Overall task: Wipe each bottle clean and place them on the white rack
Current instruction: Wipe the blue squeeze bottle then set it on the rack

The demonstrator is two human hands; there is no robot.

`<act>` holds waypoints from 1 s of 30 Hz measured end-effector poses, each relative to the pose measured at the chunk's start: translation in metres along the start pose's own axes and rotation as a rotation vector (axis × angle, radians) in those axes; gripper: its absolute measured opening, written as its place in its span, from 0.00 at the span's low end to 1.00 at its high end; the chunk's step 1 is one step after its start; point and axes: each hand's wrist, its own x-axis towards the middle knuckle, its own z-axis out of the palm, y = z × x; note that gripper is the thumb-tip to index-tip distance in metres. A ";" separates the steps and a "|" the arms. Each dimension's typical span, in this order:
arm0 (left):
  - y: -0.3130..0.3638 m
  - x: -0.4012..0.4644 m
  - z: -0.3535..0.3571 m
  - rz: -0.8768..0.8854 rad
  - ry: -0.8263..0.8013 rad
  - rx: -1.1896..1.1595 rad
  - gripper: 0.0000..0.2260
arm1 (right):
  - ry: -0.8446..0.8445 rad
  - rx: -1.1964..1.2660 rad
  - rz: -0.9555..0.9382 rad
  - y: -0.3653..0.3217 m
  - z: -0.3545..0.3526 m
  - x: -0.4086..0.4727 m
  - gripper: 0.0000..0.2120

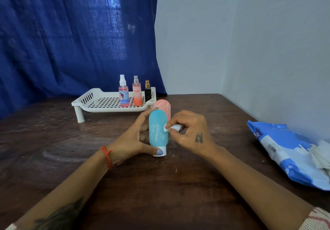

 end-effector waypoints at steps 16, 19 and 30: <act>-0.001 0.001 -0.001 -0.012 0.006 0.009 0.46 | -0.051 -0.004 -0.009 -0.003 -0.001 0.000 0.06; -0.001 0.000 -0.001 -0.011 0.004 0.008 0.48 | -0.112 0.046 -0.043 -0.007 0.000 0.000 0.06; -0.002 0.002 -0.003 -0.041 0.011 0.025 0.49 | -0.064 0.018 0.002 -0.002 0.000 -0.001 0.05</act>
